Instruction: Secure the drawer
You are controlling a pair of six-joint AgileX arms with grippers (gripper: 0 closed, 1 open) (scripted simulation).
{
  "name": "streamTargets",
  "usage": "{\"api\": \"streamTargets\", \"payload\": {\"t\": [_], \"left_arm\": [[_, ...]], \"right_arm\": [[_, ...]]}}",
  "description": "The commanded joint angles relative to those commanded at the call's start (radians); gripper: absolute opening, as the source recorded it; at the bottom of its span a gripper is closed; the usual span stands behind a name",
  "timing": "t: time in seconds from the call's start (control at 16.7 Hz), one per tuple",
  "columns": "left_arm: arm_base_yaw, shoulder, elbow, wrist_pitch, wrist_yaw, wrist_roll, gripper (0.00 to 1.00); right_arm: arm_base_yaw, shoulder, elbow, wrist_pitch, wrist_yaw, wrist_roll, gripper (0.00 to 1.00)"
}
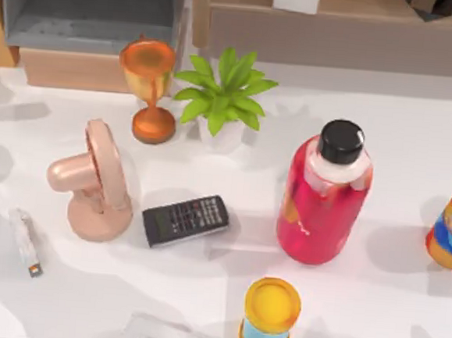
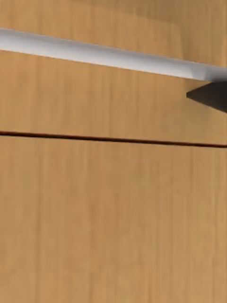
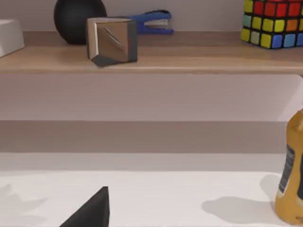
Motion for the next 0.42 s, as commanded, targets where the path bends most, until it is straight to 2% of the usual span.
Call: {"api": "streamTargets", "payload": {"t": [0.06, 0.12, 0.42], "left_arm": [[0.000, 0.000, 0.000, 0.000, 0.000, 0.000, 0.98], [0.000, 0.000, 0.000, 0.000, 0.000, 0.000, 1.00], [0.000, 0.000, 0.000, 0.000, 0.000, 0.000, 1.00]], "right_arm": [[0.000, 0.000, 0.000, 0.000, 0.000, 0.000, 1.00], [0.000, 0.000, 0.000, 0.000, 0.000, 0.000, 1.00], [0.000, 0.000, 0.000, 0.000, 0.000, 0.000, 1.00]]}}
